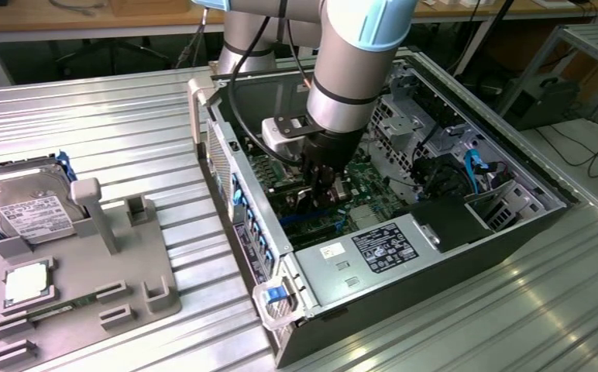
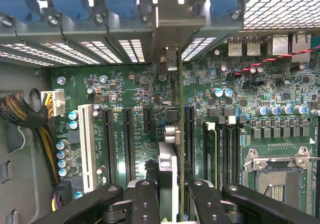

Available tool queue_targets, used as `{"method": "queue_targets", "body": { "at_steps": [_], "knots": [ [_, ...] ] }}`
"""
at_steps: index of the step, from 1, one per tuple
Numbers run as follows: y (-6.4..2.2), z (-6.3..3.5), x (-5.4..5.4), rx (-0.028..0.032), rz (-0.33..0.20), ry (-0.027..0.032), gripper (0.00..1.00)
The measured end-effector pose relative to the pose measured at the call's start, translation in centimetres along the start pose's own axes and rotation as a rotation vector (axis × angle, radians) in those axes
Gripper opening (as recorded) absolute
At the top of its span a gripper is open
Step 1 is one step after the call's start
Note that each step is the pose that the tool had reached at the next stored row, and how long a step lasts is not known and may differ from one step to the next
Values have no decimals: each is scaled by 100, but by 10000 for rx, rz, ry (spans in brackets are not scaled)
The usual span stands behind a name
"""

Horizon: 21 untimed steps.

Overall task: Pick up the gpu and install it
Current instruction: 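Insert the gpu into the slot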

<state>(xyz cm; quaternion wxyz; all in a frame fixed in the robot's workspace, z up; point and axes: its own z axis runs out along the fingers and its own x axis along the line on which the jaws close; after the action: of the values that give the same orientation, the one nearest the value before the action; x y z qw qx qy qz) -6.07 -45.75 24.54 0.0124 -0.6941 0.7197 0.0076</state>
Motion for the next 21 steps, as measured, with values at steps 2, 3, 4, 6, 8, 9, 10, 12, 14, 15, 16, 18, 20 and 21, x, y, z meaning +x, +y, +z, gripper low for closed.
{"method": "queue_targets", "body": {
  "at_steps": [2, 3, 4, 6, 8, 9, 10, 12, 14, 15, 16, 18, 20, 21],
  "knots": [
    [0, 0, 0, 0, -5, 0, 28],
    [0, 0, 0, -1, -24, 0, 28],
    [0, 0, 0, -1, -54, -1, 28],
    [0, 0, 0, -4, -139, 0, 28],
    [0, 0, 0, -6, -205, 0, 28],
    [0, 0, 0, -6, -206, 0, 28],
    [0, 0, 0, -6, -206, -1, 28],
    [0, 0, 0, -6, -207, -1, 28],
    [0, 0, 0, -6, -207, -1, 28],
    [0, 0, 0, -6, -202, -2, 28],
    [0, 0, 0, -5, -183, -2, 28],
    [0, 0, 1, -4, -145, 0, 28],
    [2, 1, 1, -4, -135, 0, 28],
    [3, 2, 1, -4, -133, 0, 28]
  ]
}}
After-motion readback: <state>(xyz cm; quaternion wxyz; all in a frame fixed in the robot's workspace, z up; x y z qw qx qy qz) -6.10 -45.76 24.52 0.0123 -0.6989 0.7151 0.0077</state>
